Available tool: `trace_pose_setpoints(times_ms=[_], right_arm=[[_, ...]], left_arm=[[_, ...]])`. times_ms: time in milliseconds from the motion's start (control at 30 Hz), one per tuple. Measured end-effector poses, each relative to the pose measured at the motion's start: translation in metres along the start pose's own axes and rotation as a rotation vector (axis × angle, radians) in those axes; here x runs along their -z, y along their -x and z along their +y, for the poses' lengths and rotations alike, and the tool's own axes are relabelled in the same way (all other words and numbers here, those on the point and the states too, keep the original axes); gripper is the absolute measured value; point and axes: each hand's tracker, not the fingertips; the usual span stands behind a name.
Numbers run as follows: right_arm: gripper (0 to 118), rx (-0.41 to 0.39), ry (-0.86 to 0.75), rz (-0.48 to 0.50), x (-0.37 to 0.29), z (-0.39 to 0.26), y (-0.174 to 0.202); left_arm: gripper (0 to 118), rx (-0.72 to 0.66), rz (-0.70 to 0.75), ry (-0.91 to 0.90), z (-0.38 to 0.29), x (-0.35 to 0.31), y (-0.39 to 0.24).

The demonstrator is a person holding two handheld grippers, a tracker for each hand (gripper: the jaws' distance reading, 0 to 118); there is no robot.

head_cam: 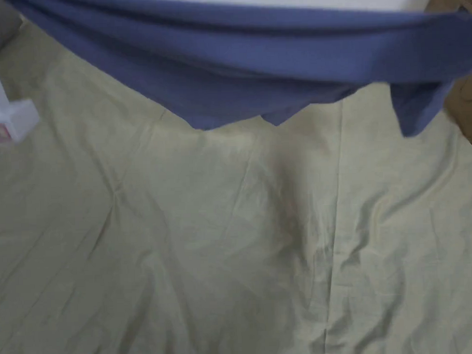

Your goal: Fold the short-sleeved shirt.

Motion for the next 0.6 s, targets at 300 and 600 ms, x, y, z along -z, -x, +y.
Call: trace_pose_setpoints(times_ms=[300, 600], right_arm=[[1, 0.07, 0.273, -0.012, -0.018, -0.192, -0.068], [1, 0.188, 0.451, -0.045, -0.074, -0.338, -0.116]], left_arm=[[1, -0.086, -0.008, 0.264, -0.182, -0.054, 0.066], [1, -0.193, 0.092, 0.447, -0.287, -0.118, 0.107]])
